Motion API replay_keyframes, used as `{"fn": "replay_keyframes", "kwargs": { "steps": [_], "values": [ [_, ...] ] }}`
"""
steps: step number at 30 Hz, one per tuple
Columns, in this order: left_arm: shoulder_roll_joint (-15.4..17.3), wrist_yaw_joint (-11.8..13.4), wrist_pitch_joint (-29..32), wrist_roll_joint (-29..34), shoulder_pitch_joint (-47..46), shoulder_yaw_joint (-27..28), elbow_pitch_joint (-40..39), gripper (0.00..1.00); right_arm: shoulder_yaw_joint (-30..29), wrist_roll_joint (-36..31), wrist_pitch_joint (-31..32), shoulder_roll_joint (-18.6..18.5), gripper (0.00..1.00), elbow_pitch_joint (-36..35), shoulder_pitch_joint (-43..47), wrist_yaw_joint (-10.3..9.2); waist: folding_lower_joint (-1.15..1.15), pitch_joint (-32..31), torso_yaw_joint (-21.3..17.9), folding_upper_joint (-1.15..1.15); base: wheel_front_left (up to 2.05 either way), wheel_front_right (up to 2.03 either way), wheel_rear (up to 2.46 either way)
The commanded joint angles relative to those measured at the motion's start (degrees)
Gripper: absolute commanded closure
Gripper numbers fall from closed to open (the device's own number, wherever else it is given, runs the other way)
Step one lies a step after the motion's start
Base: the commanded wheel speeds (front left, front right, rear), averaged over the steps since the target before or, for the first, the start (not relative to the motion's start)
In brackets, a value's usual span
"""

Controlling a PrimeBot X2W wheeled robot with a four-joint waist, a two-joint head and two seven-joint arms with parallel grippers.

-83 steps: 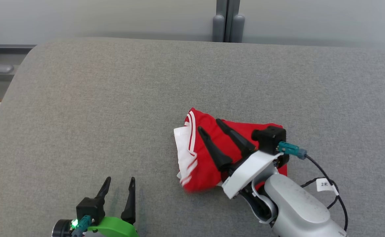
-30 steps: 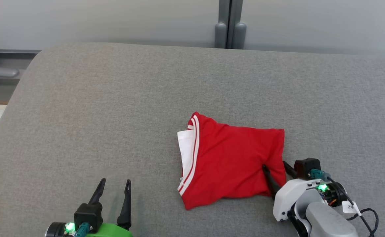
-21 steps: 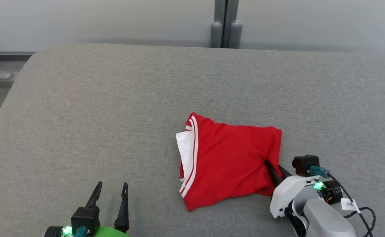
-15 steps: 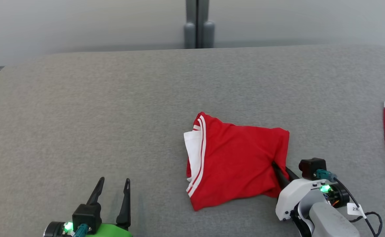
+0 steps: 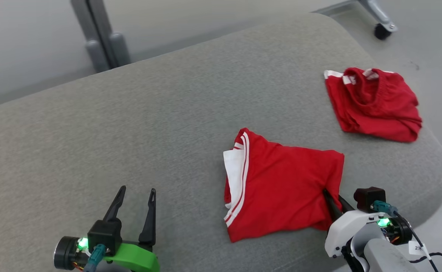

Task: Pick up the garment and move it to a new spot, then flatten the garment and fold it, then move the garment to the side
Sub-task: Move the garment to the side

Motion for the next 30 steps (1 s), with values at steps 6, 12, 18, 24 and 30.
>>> {"fn": "replay_keyframes", "kwargs": {
  "steps": [6,12,18,24,30],
  "values": [
    [0.5,-0.3,0.1,1.0,-1.0,-0.7,-0.4,0.0,-1.6,-1.0,0.0,-0.3,1.0,-3.0,-1.4,-0.13,0.0,4.8,-11.0,0.0,0.0,0.0,0.0],
    [2.3,-0.4,0.1,0.9,-1.6,-1.4,-0.9,0.0,-3.0,-3.8,0.0,-0.3,1.0,-5.2,-8.6,-0.13,0.0,7.8,-10.2,0.0,0.0,0.0,0.0],
    [5.4,-0.4,0.1,0.0,-2.3,-2.1,-1.6,0.0,-10.7,-13.4,0.5,-0.3,1.0,-2.1,-20.9,-0.13,0.0,11.0,-8.0,0.0,0.0,0.0,0.0],
    [7.4,-0.4,0.1,-0.7,-4.0,-2.5,-1.9,0.0,-27.4,-30.6,5.7,-2.8,1.0,-3.3,-28.2,-0.13,0.0,14.0,-4.7,0.0,0.0,0.0,0.0],
    [8.0,-0.4,0.1,-1.3,-5.3,-2.3,-1.9,0.0,-46.3,-45.8,7.6,-1.6,0.0,-12.1,-28.2,-0.12,0.0,15.2,-2.3,0.0,0.0,0.0,0.0]
  ]
}}
